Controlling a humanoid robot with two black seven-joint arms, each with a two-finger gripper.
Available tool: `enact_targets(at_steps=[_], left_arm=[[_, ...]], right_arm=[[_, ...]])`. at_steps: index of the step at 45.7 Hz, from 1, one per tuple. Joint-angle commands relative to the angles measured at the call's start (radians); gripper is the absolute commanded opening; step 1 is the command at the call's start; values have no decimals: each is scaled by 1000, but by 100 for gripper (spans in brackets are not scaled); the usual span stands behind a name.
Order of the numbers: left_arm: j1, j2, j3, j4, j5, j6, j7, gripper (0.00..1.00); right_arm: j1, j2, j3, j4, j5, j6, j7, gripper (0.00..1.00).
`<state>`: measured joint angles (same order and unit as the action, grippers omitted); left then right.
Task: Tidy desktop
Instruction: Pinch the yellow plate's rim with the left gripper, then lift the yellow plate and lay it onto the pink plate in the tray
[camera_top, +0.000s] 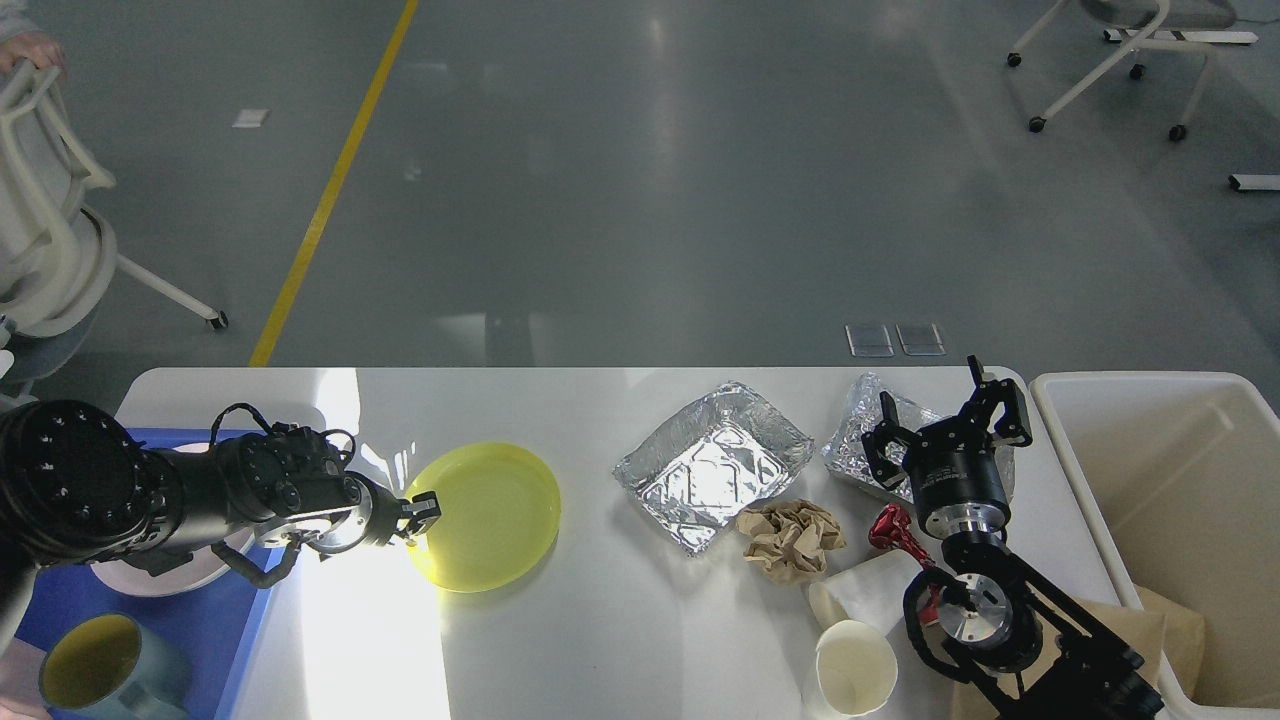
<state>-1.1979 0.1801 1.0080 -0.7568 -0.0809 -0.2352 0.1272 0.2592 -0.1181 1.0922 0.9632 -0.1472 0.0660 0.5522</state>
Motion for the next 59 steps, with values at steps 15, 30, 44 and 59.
enact_targets(at_steps=[15,30,44,59], left_arm=[[-138,68,-20,-130,0,-121,2,0],[-387,229,44,-372,3,-184,-1,0],[-801,275,242,-702,-13,-185,-31,0],[-1236,173,503,-935,-286,-236,-130,0]], right_arm=[[0,0,0,0,0,0,0,100],[0,0,0,0,0,0,0,100],[0,0,0,0,0,0,0,100],[0,-2,0,0,0,0,0,100]])
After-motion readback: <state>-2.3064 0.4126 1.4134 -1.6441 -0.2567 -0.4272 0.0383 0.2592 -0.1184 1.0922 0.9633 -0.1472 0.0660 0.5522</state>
